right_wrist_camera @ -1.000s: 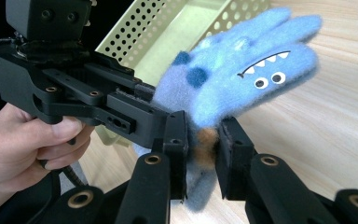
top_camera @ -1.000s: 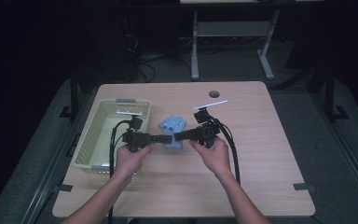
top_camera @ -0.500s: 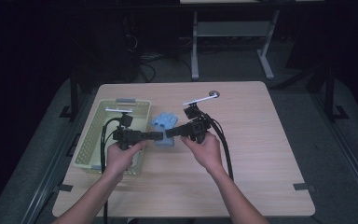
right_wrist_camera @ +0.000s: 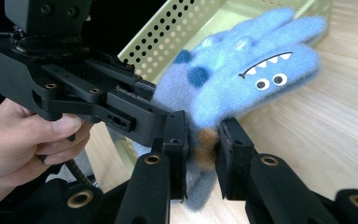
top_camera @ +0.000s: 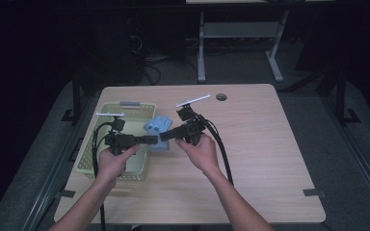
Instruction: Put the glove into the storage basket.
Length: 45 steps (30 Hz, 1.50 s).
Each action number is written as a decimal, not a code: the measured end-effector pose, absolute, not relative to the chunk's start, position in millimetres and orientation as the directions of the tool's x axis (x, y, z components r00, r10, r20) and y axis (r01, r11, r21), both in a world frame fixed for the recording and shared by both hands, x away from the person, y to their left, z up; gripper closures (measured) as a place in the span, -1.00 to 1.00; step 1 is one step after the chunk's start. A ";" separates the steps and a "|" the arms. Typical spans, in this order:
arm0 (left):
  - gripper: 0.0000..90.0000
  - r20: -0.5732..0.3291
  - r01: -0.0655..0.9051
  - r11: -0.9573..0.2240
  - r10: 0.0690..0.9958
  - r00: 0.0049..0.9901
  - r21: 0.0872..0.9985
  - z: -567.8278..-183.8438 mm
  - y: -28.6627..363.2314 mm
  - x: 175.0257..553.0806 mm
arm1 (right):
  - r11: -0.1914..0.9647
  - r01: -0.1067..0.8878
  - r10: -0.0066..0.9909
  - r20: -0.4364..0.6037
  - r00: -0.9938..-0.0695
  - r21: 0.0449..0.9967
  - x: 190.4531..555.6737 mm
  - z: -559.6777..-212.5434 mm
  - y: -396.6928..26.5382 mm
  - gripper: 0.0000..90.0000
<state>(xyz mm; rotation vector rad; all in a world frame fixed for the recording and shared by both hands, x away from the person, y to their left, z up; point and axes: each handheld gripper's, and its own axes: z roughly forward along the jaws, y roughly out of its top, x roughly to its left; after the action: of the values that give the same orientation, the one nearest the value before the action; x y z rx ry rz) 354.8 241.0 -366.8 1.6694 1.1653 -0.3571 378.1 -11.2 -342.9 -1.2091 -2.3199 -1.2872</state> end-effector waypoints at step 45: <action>0.56 -0.691 0.842 0.003 0.572 0.442 0.540 -367.1 306.1 359.0 | 0.317 0.744 0.505 0.559 -0.657 0.588 394.7 -350.9 57.5 0.68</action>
<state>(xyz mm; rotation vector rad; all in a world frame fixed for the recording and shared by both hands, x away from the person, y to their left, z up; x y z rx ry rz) 359.0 306.1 -367.1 1.6817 1.2385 -0.3333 394.7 57.5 -350.9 -1.1300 -2.3139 -1.2582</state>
